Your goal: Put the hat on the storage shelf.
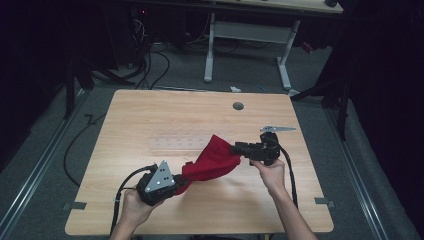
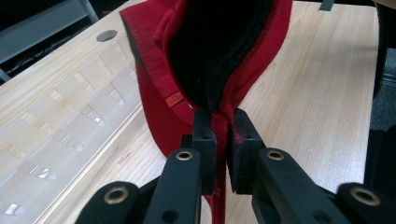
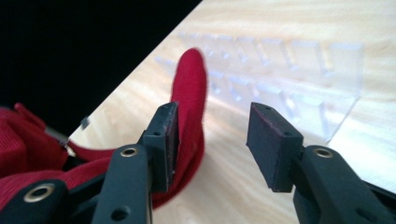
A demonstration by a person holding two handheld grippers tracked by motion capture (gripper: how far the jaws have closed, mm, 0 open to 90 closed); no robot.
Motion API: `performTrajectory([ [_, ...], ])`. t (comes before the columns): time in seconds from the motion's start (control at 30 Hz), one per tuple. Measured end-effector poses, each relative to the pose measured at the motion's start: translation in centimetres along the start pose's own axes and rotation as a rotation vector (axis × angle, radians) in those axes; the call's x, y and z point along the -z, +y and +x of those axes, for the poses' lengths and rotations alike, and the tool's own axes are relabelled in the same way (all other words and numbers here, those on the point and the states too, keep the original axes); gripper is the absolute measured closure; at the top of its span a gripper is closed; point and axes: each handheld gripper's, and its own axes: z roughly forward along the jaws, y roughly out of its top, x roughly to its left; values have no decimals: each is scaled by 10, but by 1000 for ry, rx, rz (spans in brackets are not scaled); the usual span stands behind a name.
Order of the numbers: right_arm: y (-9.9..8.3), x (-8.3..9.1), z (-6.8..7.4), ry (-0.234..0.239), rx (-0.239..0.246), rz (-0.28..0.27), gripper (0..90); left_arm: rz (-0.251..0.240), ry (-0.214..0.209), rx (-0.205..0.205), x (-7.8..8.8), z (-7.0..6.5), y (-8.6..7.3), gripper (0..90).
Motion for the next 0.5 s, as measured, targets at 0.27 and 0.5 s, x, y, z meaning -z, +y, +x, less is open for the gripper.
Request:
performTrajectory([
  [0.27, -5, 22, -10, -89, -15, -92, 484, -34, 35, 42, 9, 9, 6, 836],
  [0.5, -25, 20, -20, -233, 38, -23, 461, -91, 71, 96, 21, 24, 12, 836],
])
